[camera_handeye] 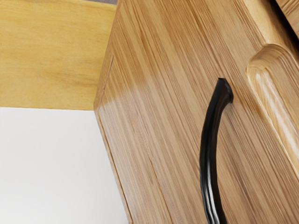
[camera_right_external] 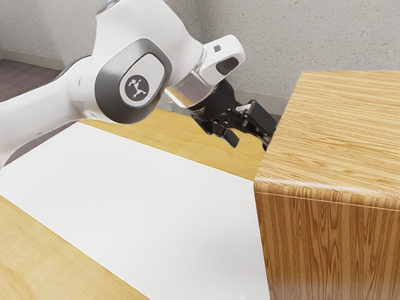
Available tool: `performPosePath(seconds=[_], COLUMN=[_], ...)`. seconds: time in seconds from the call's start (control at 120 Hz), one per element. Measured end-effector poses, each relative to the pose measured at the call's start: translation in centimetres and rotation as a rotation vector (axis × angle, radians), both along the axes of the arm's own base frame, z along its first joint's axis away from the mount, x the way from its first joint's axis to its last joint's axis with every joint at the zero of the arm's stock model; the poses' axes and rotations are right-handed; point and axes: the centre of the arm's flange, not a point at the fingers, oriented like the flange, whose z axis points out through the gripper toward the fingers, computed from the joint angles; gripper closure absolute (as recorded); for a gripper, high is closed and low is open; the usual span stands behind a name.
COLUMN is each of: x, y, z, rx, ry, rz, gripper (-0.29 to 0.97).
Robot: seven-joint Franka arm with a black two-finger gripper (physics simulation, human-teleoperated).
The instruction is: Pull the drawer handle with one arm to open the drawer
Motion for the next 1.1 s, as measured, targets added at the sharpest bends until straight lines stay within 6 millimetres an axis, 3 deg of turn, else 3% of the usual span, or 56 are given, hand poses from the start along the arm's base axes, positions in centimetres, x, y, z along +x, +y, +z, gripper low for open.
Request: performPosePath(seconds=[0.708, 1.1], x=[-0.3, -0.3], y=[1.9, 4.8], z=[0.3, 0.6], rx=[0.007, 0.025], ry=[0.024, 0.029], rz=[0.019, 0.054], gripper=[0.0, 0.0])
